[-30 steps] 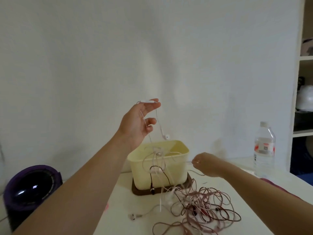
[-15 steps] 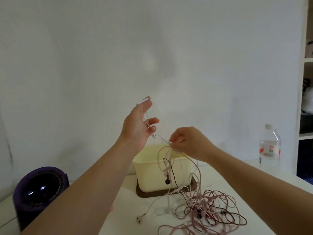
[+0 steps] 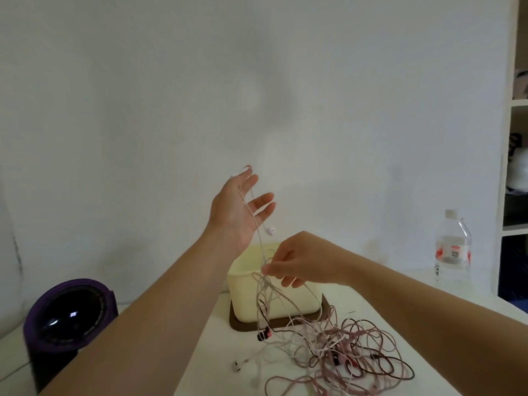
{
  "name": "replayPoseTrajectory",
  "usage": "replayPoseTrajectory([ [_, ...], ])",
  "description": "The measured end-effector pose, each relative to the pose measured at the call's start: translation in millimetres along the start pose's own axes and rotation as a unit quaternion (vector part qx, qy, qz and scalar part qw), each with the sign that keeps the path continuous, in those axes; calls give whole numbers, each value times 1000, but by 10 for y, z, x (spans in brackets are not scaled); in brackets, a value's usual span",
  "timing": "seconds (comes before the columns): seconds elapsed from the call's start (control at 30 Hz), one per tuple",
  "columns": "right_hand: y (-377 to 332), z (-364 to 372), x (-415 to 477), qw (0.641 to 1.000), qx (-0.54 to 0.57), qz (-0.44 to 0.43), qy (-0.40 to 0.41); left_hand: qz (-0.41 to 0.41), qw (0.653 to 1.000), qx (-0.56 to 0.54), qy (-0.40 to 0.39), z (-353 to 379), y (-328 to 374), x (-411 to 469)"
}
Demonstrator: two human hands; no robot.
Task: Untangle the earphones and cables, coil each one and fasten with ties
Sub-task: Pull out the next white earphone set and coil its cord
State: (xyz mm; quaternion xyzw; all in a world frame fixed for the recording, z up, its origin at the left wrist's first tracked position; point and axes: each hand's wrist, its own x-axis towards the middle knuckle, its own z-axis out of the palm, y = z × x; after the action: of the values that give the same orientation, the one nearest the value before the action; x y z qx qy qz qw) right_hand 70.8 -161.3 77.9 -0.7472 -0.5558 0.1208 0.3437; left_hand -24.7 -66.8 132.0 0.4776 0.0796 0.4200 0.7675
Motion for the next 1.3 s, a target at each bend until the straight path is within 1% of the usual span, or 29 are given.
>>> replayPoseTrajectory([
  [0.07,4,97,24,998,-51,-7,22,-4,1000,-10,-7,41,15,-18],
  [0.23,19,99,49,994,-73,-4,82,0,999,-37,-4,55,73,-32],
  [0.33,20,-131,55,986,-89,3,144,23,998,-65,14,-26,122,23],
  [0.43,-5,-487,95,966,-134,0,222,36,993,-105,51,-127,149,69],
  [0.47,-21,-622,119,957,-137,-4,254,34,991,-112,62,-148,146,79],
  [0.53,-72,-878,169,945,-108,-11,307,22,991,-107,72,-156,113,87],
  [0.6,-129,-1063,217,945,-46,-17,325,-4,995,-80,64,-149,52,92],
  [0.67,-172,-1126,252,949,22,-23,314,-38,998,-30,46,-158,-19,88],
  [0.73,-175,-1072,251,957,73,-20,280,-77,995,48,34,-197,-103,89],
  [0.77,-154,-1007,239,964,85,-17,253,-93,989,109,36,-239,-148,92],
  [0.8,-124,-935,221,971,89,-12,221,-104,975,190,42,-292,-188,92],
  [0.87,-53,-802,168,985,70,-3,160,-119,930,348,26,-401,-228,59],
  [0.97,33,-665,90,994,57,2,98,-155,855,489,-69,-514,-241,-33],
  [1.0,56,-632,71,995,67,5,77,-153,825,536,-91,-542,-258,-47],
  [1.03,68,-604,55,996,74,9,59,-134,795,583,-103,-556,-276,-50],
  [1.07,75,-582,45,996,75,11,43,-105,772,617,-107,-553,-299,-42],
  [1.1,82,-562,37,997,76,14,29,-75,768,627,-110,-535,-324,-32],
  [1.13,85,-543,37,997,76,16,15,-52,779,612,-125,-499,-349,-35],
  [1.17,83,-524,32,997,76,16,2,-37,800,580,-151,-454,-377,-46],
  [1.2,83,-508,32,997,76,14,-10,-35,818,545,-182,-407,-410,-54],
  [1.23,87,-499,31,997,77,8,-15,-36,828,518,-210,-348,-447,-66],
  [1.3,96,-481,27,997,73,-14,-1,-38,833,492,-251,-266,-540,-96],
])
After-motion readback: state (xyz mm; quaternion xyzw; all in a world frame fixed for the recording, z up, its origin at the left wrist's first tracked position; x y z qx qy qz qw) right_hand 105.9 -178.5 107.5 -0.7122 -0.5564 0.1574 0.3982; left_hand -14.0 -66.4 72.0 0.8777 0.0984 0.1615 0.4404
